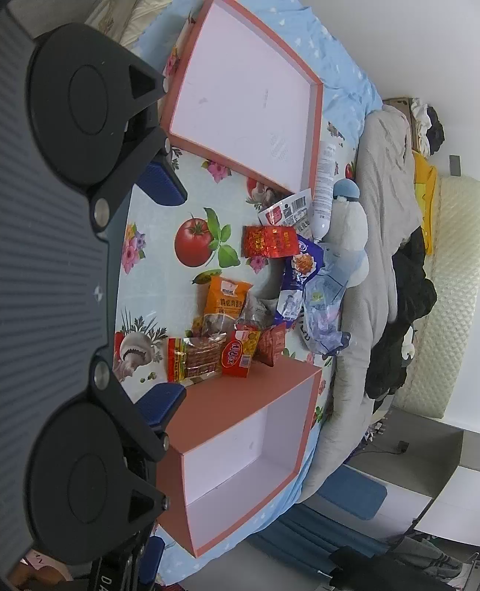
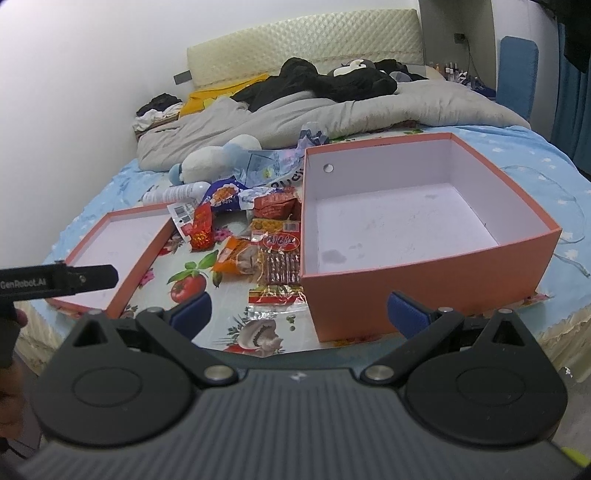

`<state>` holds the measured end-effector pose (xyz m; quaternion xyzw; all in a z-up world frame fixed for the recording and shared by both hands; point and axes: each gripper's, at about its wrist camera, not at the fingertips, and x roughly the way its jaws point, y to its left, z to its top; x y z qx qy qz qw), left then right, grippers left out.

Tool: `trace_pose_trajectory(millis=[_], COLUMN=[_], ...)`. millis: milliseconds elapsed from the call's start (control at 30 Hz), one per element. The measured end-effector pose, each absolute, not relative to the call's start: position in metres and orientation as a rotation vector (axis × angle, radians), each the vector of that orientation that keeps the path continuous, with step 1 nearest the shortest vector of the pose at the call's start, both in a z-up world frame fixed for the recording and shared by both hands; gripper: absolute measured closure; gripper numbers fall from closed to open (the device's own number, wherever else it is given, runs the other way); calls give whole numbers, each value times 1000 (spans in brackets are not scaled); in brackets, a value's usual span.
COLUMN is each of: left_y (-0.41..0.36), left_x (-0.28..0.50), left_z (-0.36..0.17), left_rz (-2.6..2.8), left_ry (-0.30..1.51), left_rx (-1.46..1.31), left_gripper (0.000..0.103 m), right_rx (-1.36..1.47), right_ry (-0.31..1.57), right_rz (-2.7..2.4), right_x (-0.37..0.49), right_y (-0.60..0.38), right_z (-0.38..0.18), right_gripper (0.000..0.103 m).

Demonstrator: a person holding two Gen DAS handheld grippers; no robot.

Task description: Organize snacks

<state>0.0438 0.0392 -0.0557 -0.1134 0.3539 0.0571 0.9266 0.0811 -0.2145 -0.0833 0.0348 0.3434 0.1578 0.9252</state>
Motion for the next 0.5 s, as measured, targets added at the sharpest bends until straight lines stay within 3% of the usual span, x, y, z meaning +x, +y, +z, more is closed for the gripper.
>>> trace_pose_trajectory(millis=[500], left_y=[38], left_x=[42], left_z=[-54], left_rz=[102], left_ry=[730], left_rx=[-230], left_gripper=[0], right_rx=[61], right_ry=[690], right_rz=[307], right_x=[71], right_y=[-207], right_z=[-86], right_gripper=[0])
